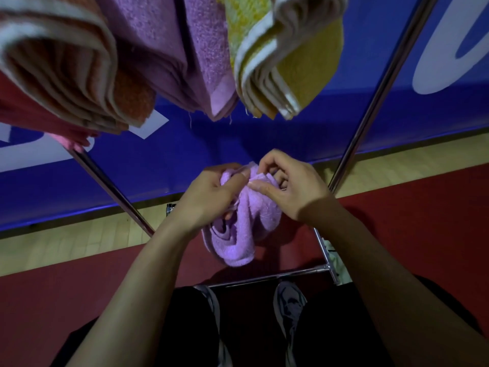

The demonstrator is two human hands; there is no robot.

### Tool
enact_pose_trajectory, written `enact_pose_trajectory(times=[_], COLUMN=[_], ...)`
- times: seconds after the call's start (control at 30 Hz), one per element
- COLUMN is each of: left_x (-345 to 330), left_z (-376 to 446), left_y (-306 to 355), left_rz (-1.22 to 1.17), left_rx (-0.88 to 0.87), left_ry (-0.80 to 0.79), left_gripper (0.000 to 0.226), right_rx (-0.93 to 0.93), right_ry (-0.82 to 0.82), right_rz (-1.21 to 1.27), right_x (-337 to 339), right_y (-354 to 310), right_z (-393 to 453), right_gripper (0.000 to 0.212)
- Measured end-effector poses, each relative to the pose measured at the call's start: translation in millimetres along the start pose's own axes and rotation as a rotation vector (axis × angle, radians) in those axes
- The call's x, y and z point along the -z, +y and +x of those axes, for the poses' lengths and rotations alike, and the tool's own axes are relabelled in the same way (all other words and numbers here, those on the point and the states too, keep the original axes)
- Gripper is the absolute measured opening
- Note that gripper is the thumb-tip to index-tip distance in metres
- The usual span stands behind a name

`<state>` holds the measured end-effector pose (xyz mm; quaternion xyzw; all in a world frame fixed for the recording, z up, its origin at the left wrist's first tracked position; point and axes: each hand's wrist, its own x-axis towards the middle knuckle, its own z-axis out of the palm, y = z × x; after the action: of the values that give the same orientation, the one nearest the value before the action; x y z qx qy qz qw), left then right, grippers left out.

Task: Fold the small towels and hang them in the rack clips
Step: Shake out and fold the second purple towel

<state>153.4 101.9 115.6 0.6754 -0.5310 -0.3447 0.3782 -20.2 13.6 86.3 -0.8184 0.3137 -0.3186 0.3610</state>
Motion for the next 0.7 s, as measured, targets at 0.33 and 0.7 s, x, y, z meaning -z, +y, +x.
enact_pose_trajectory(times=[0.33,0.7], left_x=[0.2,2.1], left_z=[-7.4,-8.0], left_y=[5.1,5.5], left_rz=[0.067,0.087], left_rx=[-0.072,-0.098], left_ry=[-0.101,-0.149], left_gripper=[0.037,0.025], right_rx=[-0.067,-0.059], right_ry=[0.055,0.074], right_rz=[0.135,0.154], right_x=[2.1,2.5], right_y=[-2.6,-2.9], right_z=[4.3,3.0], right_gripper=[0.017,0.018])
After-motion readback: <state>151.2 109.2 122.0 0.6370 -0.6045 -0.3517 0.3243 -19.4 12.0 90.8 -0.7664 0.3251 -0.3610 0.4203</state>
